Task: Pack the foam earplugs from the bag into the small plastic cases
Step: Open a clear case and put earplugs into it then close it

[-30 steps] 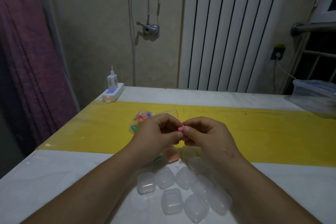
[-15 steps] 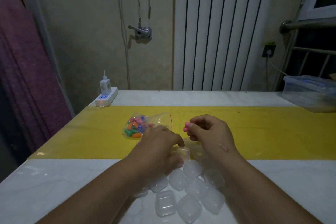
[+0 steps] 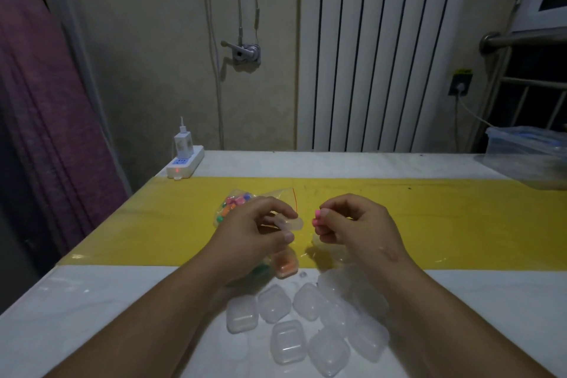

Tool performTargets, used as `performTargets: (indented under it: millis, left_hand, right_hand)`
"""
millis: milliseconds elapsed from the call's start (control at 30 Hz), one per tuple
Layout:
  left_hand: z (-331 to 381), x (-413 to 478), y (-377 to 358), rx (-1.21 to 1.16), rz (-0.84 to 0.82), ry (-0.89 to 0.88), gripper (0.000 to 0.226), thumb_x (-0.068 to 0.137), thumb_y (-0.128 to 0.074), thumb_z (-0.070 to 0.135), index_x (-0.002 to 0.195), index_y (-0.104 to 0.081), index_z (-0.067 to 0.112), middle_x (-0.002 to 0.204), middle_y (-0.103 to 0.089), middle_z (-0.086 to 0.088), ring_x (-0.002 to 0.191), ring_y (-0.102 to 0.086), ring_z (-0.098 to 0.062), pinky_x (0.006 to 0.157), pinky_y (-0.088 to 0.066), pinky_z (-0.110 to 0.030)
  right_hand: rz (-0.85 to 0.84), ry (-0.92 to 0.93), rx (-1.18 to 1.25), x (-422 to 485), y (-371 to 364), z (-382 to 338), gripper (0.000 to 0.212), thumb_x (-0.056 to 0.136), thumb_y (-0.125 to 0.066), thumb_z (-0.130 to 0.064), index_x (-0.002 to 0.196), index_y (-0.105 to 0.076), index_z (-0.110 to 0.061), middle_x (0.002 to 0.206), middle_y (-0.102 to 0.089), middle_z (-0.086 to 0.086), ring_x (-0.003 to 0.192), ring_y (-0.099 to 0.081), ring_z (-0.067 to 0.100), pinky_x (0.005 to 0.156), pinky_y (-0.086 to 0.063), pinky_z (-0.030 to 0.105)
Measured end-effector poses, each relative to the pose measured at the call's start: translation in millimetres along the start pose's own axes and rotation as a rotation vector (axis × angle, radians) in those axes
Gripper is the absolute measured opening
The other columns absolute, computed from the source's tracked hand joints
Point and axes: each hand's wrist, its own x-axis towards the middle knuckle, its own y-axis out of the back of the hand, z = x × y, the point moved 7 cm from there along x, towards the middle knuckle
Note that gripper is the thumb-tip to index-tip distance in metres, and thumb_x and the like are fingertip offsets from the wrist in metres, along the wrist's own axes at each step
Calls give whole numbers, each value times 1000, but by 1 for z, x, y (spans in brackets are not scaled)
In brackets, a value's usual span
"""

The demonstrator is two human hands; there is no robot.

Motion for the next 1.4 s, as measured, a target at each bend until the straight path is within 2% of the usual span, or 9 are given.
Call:
performTargets:
  millis: [267,433,567,767,933,1133,1300,1400]
  left_hand:
    - [-4,3,2,17,1,-26,26,76,-78,6,90,-73,27,100,-70,12,93,-65,-1,84,-58,-29]
    - [-5,3,2,-15,6,-38,39,71,-80,-1,96,-68,26,94,-70,17,93,-68,-5,82,-58,-30]
    - [-7,5,3,-73,21,-35,47,67,-80,-8,97,-64,25,96,-70,11,97,-68,-10,85,-58,-35]
    - [-5,4,3,-23,10,-54,56,66,-81,-8,106,-64,29,101,-70,15,87,-65,-7,78,-57,-31]
    - [-3,3,2,2,2,-47,59,67,-81,-6,109,-63,31,101,-69,20,86,-64,-7,78,-58,-31]
    - [-5,5,3,-17,10,-50,57,69,-79,-8,108,-64,31,102,-69,18,91,-66,-9,83,-58,-33]
    - [-3,4,2,5,26,-83,58,69,-78,-9,108,-68,31,101,-68,16,92,-66,-6,85,-57,-30]
    - [5,2,0,125,29,-146,55,68,-80,-4,108,-68,32,103,-63,15,91,-64,-2,83,-56,-20]
  right_hand:
    - [-6,-25,-13,-3,-3,4,7,87,-68,-2,81,-69,-6,72,-72,10,64,-68,17,67,-60,33]
    - [-21,-34,-26,-2,-4,5,8,87,-68,0,81,-68,-5,69,-72,8,64,-68,17,69,-60,35]
    - [-37,-53,4,-1,-5,8,6,88,-66,1,86,-66,-4,71,-72,11,62,-66,17,62,-58,30]
    - [-69,-57,-15,0,-8,9,16,91,-63,1,84,-71,-11,67,-71,5,62,-65,15,61,-57,26]
    - [-65,-64,-13,-1,-8,10,16,91,-63,0,83,-71,-11,69,-72,5,63,-65,15,63,-57,29]
    - [-63,-74,3,-2,-9,11,14,90,-64,-1,85,-72,-11,70,-72,6,64,-66,15,63,-55,28]
    - [-115,-75,-64,-4,-14,10,10,87,-70,-5,86,-76,-14,73,-75,8,67,-70,15,70,-60,30]
    - [-142,-61,-136,-6,-18,9,7,84,-75,-11,90,-78,-13,71,-74,4,64,-68,12,68,-58,29]
